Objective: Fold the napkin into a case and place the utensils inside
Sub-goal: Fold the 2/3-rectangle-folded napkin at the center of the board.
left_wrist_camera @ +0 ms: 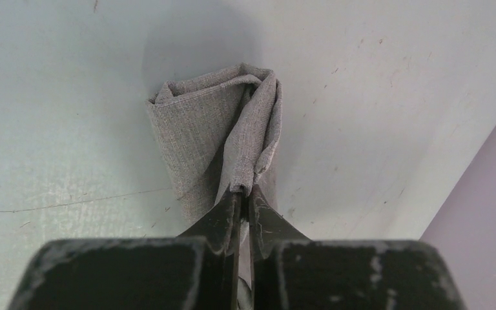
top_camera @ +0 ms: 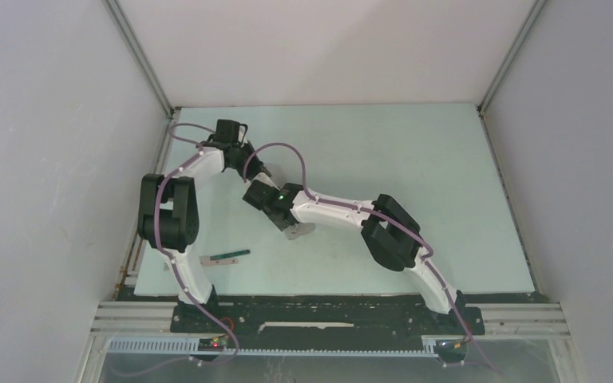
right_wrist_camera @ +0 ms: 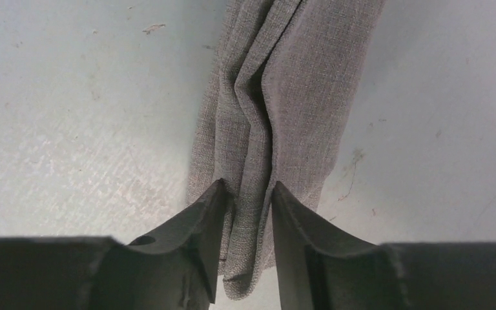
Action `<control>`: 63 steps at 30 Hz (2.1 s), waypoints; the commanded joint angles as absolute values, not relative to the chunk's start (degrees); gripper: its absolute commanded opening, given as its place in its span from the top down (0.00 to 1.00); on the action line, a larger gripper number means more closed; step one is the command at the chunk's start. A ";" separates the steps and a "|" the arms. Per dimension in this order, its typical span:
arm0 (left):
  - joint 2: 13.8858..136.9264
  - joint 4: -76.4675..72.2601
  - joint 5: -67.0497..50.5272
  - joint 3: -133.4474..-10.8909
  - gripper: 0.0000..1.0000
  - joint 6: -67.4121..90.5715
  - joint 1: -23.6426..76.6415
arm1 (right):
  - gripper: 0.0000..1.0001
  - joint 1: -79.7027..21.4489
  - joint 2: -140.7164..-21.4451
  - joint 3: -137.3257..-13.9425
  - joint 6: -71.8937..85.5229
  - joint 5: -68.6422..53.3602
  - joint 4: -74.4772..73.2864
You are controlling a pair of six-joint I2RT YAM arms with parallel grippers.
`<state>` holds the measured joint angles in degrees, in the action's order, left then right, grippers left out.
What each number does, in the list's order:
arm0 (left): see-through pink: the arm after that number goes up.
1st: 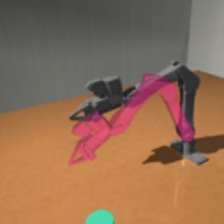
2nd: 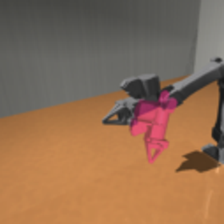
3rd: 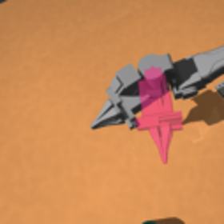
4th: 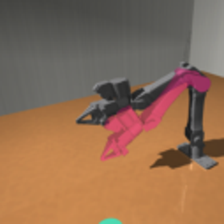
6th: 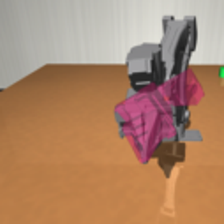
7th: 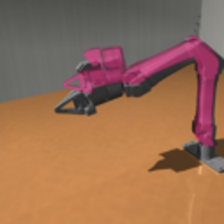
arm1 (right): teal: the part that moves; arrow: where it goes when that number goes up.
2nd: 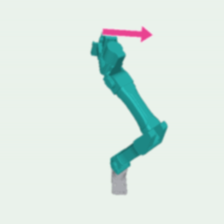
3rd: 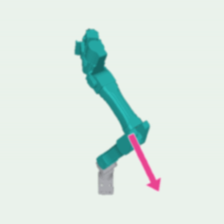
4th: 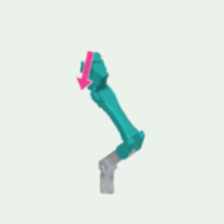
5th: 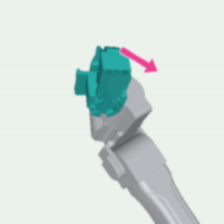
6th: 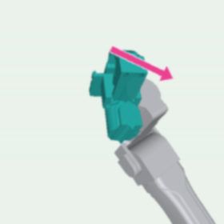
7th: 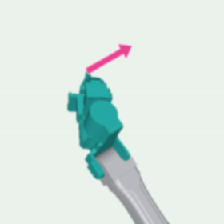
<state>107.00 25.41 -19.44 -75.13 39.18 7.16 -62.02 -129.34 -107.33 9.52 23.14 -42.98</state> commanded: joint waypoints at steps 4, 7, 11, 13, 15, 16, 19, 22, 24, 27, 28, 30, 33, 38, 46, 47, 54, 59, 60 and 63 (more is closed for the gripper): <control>108.32 24.79 -21.75 -78.39 0.96 40.99 6.73 | 0.74 -62.43 -128.57 -108.55 11.92 26.79 -43.85; 109.16 24.43 -22.89 -79.10 0.99 41.41 6.74 | 0.84 -62.33 -127.54 -107.45 12.67 27.50 -43.97; 109.81 23.47 -23.81 -79.04 1.00 41.75 6.73 | 1.00 -61.57 -125.60 -105.11 14.73 27.92 -43.72; 109.98 22.68 -24.46 -78.57 1.00 42.19 6.55 | 1.00 -61.21 -124.60 -103.83 16.03 28.24 -43.51; 110.07 20.99 -25.92 -77.75 1.00 43.11 6.22 | 1.00 -60.96 -123.40 -102.04 17.14 28.55 -42.94; 110.19 20.26 -26.29 -77.59 1.00 43.37 5.92 | 1.00 -60.91 -122.60 -100.65 17.55 28.44 -42.33; 110.47 19.82 -26.60 -77.41 1.00 43.25 5.19 | 1.00 -60.91 -120.39 -97.78 18.36 28.19 -40.51; 110.77 19.09 -27.31 -76.47 1.00 43.26 4.57 | 1.00 -60.69 -118.97 -96.04 18.36 26.72 -38.57; 111.04 19.03 -27.59 -75.82 1.00 43.16 4.22 | 1.00 -60.27 -118.82 -95.78 18.50 24.72 -37.85; 111.48 19.17 -27.64 -74.77 1.00 42.45 3.76 | 1.00 -59.75 -118.91 -95.11 18.82 20.62 -35.69; 111.53 19.41 -27.60 -74.55 1.00 42.31 3.59 | 1.00 -59.42 -118.96 -94.84 19.40 19.04 -34.94; 111.89 19.63 -27.41 -74.42 1.00 41.98 3.34 | 1.00 -59.14 -119.40 -94.66 20.06 17.07 -34.01; 113.84 20.22 -28.42 -76.16 0.99 41.46 3.22 | 1.00 -58.89 -119.97 -95.08 20.89 16.59 -34.32; 115.29 20.65 -28.27 -77.74 0.98 40.88 3.00 | 1.00 -58.99 -119.78 -94.86 21.26 15.58 -34.25; 114.92 22.07 -28.28 -78.60 0.86 39.81 2.93 | 0.96 -58.65 -119.32 -93.59 21.82 11.36 -32.00; 114.35 23.08 -27.74 -78.80 0.82 39.39 2.86 | 0.91 -58.52 -118.93 -93.29 22.07 10.70 -31.76; 108.09 32.67 -22.80 -82.59 0.45 34.69 2.44 | 0.64 -53.40 -111.43 -84.73 23.72 -5.94 -24.37; 102.76 35.23 -19.94 -81.75 0.24 31.90 1.76 | 0.46 -46.38 -105.28 -77.33 27.70 -21.18 -14.55; 102.33 35.29 -20.80 -81.10 0.23 31.75 1.76 | 0.44 -45.22 -104.83 -77.10 28.20 -23.03 -12.91; 101.95 33.48 -25.52 -78.52 0.28 32.72 1.86 | 0.42 -43.72 -105.62 -77.15 30.06 -27.51 -9.87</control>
